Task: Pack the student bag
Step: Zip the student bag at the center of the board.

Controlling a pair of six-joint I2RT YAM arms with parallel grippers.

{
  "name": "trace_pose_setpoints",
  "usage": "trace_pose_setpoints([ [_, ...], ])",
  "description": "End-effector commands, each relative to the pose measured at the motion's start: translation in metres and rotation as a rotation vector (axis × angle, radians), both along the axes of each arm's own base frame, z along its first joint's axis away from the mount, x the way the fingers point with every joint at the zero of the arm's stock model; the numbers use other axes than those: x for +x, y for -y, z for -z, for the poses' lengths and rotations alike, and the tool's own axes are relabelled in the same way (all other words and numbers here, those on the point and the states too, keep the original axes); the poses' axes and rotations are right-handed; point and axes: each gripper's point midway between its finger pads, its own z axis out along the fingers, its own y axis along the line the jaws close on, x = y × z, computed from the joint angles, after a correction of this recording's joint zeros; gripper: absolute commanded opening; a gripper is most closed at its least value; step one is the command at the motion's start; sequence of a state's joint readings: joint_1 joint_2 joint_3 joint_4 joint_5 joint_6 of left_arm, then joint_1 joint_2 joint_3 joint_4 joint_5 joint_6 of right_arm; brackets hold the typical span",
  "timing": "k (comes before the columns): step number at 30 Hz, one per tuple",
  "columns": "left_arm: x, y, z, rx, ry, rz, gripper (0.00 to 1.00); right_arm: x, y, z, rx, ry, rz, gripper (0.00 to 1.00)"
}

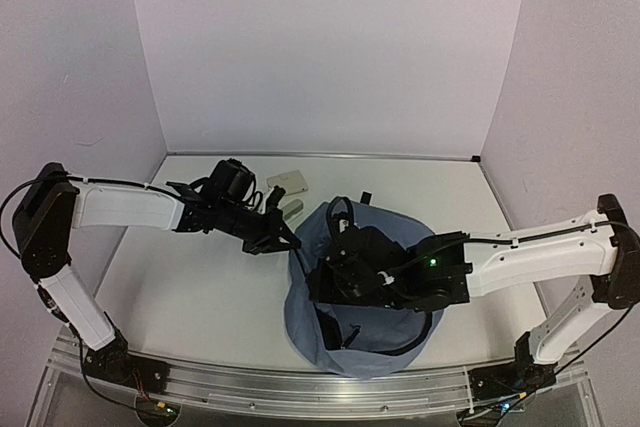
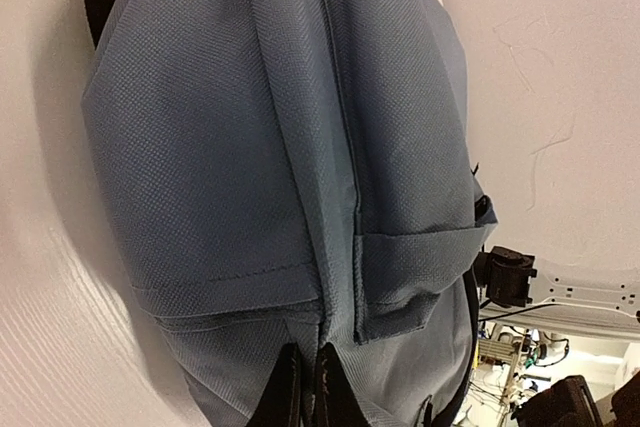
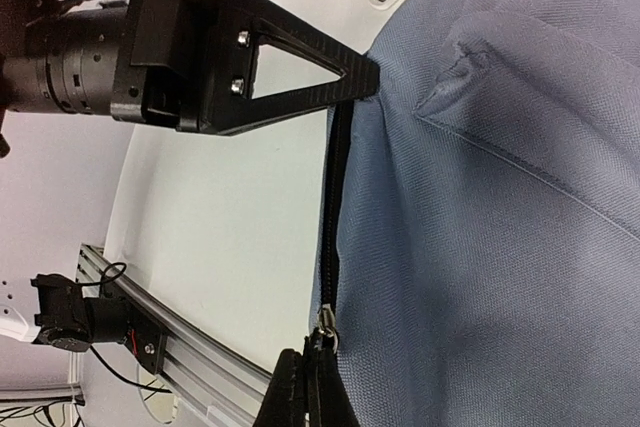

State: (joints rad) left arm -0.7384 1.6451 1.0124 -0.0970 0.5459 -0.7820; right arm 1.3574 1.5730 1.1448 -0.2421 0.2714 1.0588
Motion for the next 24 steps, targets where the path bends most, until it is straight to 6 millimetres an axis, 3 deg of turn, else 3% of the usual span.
trace_pose_setpoints([
  [1,0.070,-0.011,-0.032,-0.008,0.209,-0.094,0.00,-0.029,-0.029,-0.041,0.100,-0.015,-0.140,0.00],
  [8,0.064,0.005,-0.027,-0.063,0.228,0.009,0.00,-0.015,-0.035,-0.048,0.117,0.015,-0.066,0.00],
  [14,0.047,0.013,-0.036,-0.102,0.281,0.045,0.04,0.021,-0.019,-0.041,0.125,0.012,0.096,0.00],
  [16,0.041,0.012,-0.033,-0.082,0.278,0.036,0.20,0.033,-0.015,-0.044,0.123,0.030,0.119,0.00],
  [19,0.034,0.005,-0.034,-0.041,0.265,-0.004,0.53,0.043,-0.012,-0.049,0.117,0.057,0.129,0.00],
  [21,0.029,-0.001,-0.035,-0.007,0.259,-0.040,0.65,0.045,-0.009,-0.046,0.107,0.059,0.131,0.00],
  [24,0.014,-0.004,-0.035,0.021,0.228,-0.064,0.70,0.048,-0.005,-0.038,0.094,0.048,0.139,0.00],
])
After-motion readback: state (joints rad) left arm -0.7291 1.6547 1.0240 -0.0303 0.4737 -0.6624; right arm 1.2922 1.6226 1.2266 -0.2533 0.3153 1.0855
